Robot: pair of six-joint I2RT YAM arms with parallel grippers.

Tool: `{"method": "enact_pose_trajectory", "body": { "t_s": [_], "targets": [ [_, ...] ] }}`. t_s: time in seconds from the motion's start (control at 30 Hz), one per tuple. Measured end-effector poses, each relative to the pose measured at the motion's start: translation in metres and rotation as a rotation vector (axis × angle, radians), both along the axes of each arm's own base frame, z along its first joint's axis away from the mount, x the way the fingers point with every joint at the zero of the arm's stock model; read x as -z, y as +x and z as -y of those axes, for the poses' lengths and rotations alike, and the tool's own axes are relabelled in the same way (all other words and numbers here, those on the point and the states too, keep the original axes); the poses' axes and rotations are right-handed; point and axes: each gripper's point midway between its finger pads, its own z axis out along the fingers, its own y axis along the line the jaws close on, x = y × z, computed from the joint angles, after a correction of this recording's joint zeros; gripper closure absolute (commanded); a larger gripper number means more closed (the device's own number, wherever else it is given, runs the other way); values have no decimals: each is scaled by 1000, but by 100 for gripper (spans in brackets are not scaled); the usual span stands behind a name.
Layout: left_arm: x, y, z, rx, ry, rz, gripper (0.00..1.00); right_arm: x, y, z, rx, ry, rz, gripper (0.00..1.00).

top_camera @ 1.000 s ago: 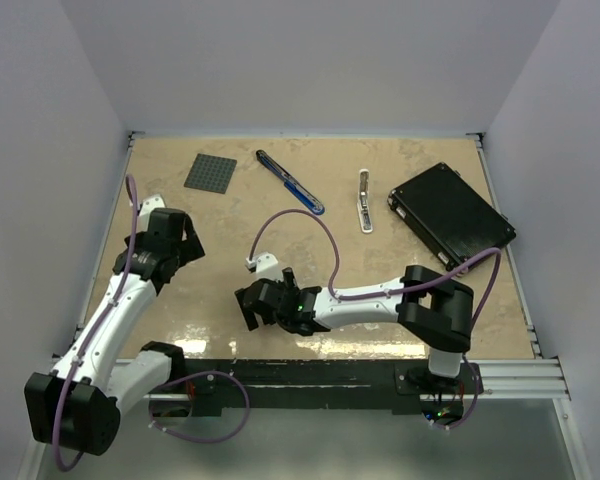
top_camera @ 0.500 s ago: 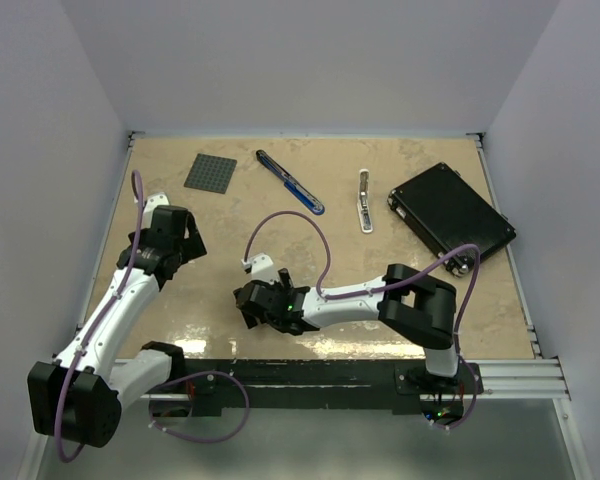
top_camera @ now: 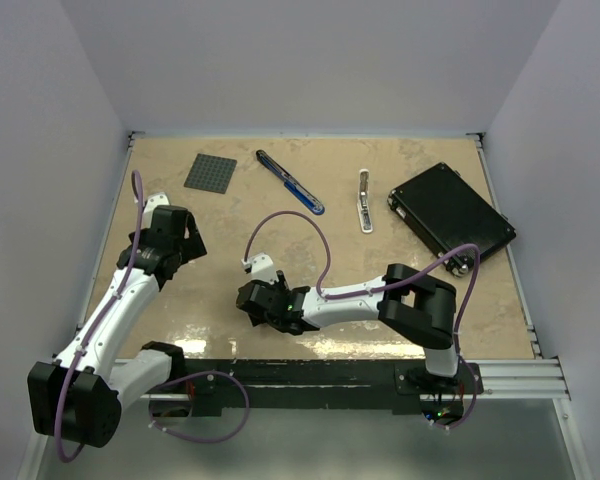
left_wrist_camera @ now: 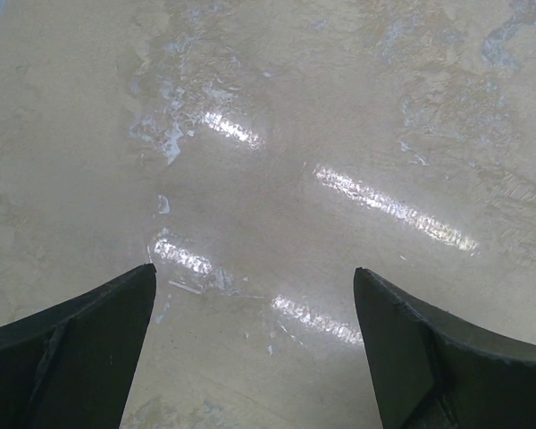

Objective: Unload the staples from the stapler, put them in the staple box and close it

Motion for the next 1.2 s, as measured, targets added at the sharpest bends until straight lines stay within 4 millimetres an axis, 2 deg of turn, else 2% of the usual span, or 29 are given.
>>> {"method": "enact_pose_trajectory", "body": {
  "t_s": [0.2,0.3,0.33,0.4,0.63,0.73,0.83,0.87,1.0,1.07,1.1,1.2],
  "targets": [
    [1,0,1,6,-6,-2,4,-1,0,-1,-2,6,3,44],
    [1,0,2,7,-8,-2,4,-1,1,-1,-2,6,3,37],
    [1,0,2,8,-9,-3,4,-1,1,-1,-2,6,3,31],
    [1,0,2,9,-9,-3,4,-1,1,-1,1,7,3,29],
    [1,0,4,27,-13,-5,7,0,1,3,5,-11,4,5],
    [-2,2,9,60,-27,9,9,-5,1,8,4,-29,10,2],
    [-14,6,21,137,-67,70,8,-29,5,14,-2,-4,29,2],
    [-20,6,27,169,-87,100,0,-44,8,19,-5,22,36,1],
    [-55,6,59,338,-200,257,0,-119,42,54,41,178,85,1],
    [-76,3,79,446,-267,354,0,-156,64,76,93,241,133,2],
    [-86,0,89,503,-300,399,0,-177,76,94,135,255,166,1],
    [-107,-12,114,650,-379,495,0,-216,76,114,161,286,217,1]
  ]
}}
